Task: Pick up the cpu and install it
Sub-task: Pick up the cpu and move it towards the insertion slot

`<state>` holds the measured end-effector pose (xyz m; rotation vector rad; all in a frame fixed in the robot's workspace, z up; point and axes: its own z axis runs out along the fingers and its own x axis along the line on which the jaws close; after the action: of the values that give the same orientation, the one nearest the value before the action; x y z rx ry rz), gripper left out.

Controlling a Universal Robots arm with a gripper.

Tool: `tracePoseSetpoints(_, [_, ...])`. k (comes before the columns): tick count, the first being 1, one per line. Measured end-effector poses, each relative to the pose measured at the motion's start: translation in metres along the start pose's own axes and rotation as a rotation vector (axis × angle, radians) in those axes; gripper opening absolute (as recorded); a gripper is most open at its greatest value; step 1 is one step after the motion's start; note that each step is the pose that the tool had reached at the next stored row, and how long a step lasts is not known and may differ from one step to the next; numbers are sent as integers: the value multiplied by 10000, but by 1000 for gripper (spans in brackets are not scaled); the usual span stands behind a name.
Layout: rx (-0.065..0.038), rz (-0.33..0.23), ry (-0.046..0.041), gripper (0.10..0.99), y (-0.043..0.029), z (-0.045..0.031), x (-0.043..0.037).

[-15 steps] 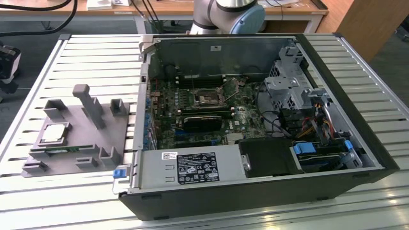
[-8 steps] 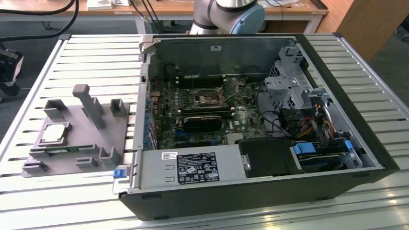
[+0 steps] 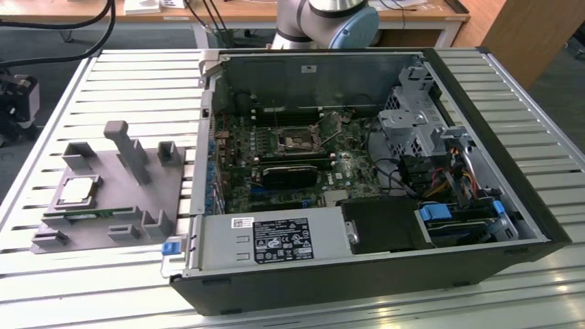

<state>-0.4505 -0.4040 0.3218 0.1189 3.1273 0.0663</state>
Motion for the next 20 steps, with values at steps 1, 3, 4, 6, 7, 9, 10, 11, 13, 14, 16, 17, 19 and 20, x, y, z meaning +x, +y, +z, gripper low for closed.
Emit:
tracePoseSetpoints(1, [0,-1,0,290,0,8,-4])
tracePoseSetpoints(3, [0,1,0,349,1,16,-6])
tracePoseSetpoints(4, [-1,0,-1,408,0,20,-9])
tracePoseSetpoints(6, [-1,-1,-1,467,0,32,-12])
tracePoseSetpoints(7, [-2,0,-4,525,-1,43,-12])
tracePoseSetpoints(9, [-1,0,-1,588,-2,67,-12])
tracePoseSetpoints(10, [-1,0,-1,588,-2,80,-12])
tracePoseSetpoints(11, [-1,0,-1,588,-3,94,-12])
tracePoseSetpoints(13, [-1,0,-1,588,-4,116,-12])
tracePoseSetpoints(14, [-1,-1,-1,588,-4,125,-12])
tracePoseSetpoints(16, [-1,0,-2,588,-5,145,-12])
tracePoseSetpoints(17, [-1,-1,-1,588,-5,154,-12])
tracePoseSetpoints(19, [-1,0,-1,588,-6,172,-11])
tracePoseSetpoints(20, [-1,0,-1,588,-7,181,-11])
